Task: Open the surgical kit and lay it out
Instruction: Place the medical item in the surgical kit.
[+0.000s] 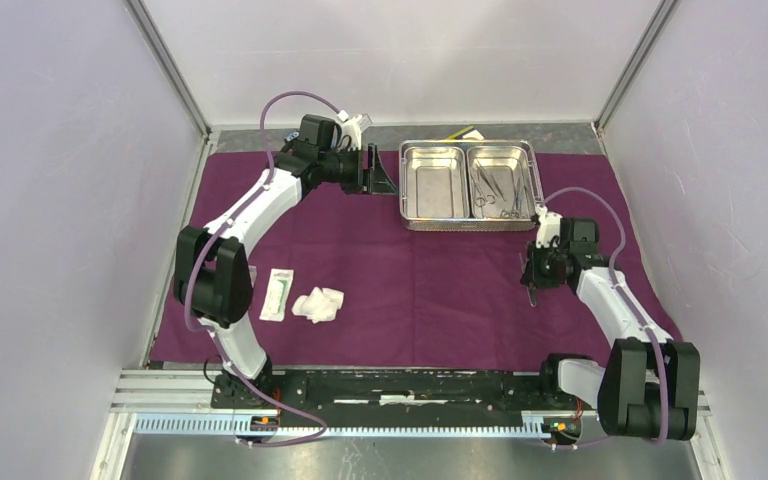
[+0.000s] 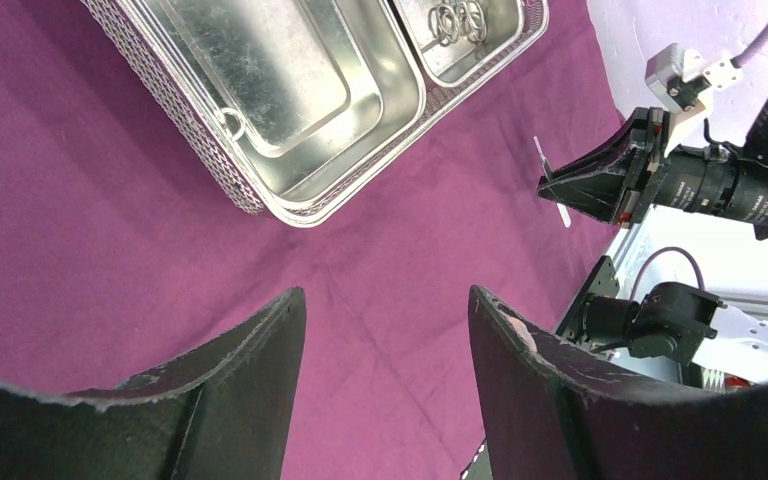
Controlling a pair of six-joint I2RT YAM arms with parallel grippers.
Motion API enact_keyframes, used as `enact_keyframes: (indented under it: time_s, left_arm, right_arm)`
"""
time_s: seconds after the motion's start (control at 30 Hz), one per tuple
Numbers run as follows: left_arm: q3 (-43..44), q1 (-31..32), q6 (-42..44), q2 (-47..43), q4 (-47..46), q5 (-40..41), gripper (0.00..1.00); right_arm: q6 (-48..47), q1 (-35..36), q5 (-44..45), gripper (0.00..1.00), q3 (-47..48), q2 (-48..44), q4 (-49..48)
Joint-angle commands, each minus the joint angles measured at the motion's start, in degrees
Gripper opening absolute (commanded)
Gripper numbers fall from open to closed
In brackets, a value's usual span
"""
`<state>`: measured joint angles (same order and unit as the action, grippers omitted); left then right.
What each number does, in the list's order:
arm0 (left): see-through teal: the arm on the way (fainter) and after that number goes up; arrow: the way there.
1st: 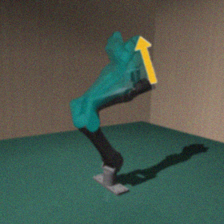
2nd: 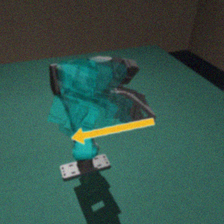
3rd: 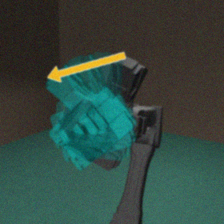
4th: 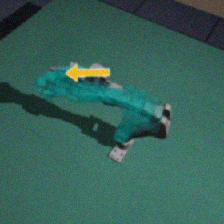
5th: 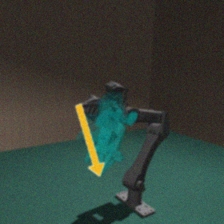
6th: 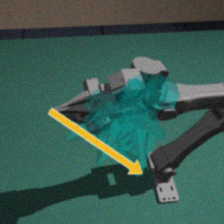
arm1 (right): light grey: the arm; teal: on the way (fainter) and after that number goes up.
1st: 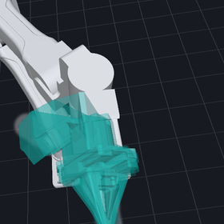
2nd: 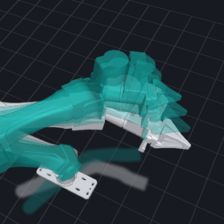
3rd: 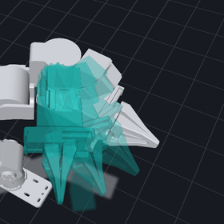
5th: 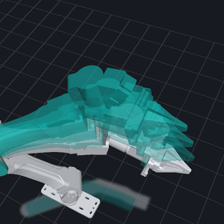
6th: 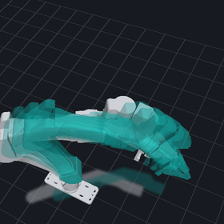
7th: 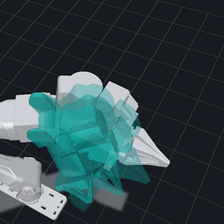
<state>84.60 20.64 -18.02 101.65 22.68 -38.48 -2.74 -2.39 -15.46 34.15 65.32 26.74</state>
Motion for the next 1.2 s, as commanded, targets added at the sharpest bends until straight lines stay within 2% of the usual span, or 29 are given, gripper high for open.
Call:
enact_keyframes:
  time_s: [0.0,0.33,1.17]
  left_arm:
    - [-0.4,0.2,-2.3,0.5,-2.2,-0.1,0.67]
    - [-1.6,0.2,-3.0,1.0,-2.5,-0.6,0.68]
    - [-0.5,0.2,-3.5,-1.2,-2.5,-1.1,0.69]
  right_arm:
    - [2.4,-2.6,-2.8,0.06,2.0,1.5,2.4]
    - [2.6,-4.0,-1.7,0.06,2.9,3.0,6.7]
    - [3.3,-7.5,1.1,0.06,1.6,6.3,6.0]
